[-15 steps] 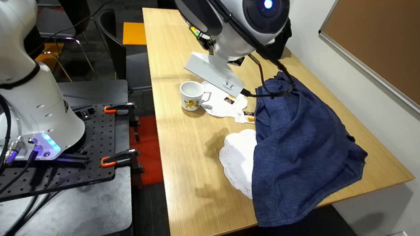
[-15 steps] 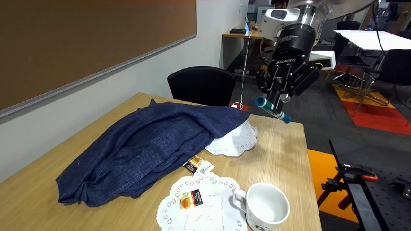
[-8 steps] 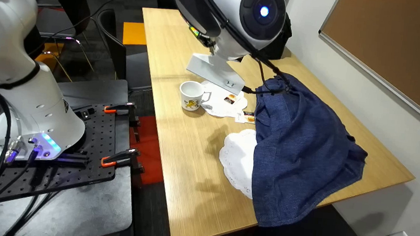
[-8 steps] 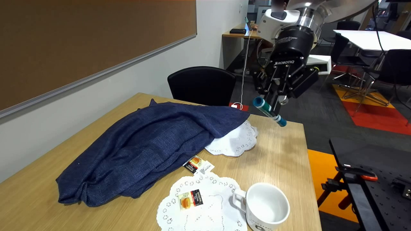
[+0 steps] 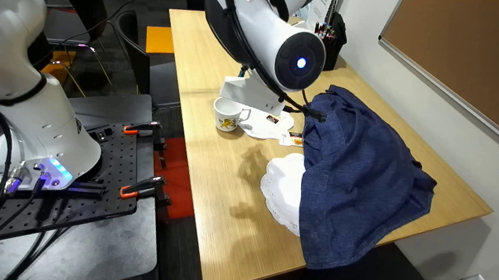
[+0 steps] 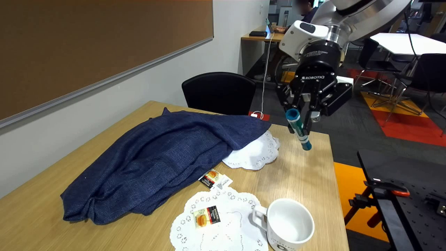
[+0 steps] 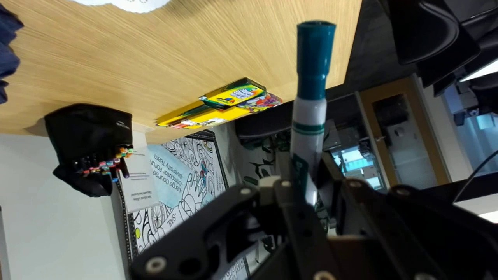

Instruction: Put the marker into the mug.

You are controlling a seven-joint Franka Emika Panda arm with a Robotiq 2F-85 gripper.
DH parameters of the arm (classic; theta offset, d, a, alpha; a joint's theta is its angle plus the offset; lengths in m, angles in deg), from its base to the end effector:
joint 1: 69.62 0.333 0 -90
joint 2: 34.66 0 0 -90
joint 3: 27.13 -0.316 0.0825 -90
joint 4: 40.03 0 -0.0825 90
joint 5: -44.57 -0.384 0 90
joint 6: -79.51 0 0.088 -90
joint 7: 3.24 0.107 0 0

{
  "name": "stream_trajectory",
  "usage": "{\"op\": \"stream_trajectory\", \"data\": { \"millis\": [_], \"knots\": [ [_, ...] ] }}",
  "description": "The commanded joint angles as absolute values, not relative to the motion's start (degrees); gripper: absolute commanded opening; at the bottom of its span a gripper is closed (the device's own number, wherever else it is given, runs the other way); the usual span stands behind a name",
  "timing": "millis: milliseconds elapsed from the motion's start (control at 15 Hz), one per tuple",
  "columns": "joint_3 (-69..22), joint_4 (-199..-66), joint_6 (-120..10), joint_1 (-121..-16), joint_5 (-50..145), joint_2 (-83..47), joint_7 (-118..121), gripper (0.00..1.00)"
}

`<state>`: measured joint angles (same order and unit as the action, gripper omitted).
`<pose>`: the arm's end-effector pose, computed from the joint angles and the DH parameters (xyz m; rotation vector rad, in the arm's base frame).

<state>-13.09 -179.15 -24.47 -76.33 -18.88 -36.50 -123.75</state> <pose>0.4393 -0.0873 0.3187 -1.8574 -1.1468 -0.8887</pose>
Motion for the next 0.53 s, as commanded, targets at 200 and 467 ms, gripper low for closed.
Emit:
{"op": "stream_trajectory", "data": {
  "millis": [200,467],
  "knots": [
    [-13.42,-179.60,-15.23,-79.72,-21.94,-33.32,-131.16,0.05],
    [-13.50,-180.89,-13.02,-80.73,-25.93,-31.85,-135.93,0.05]
  ]
}}
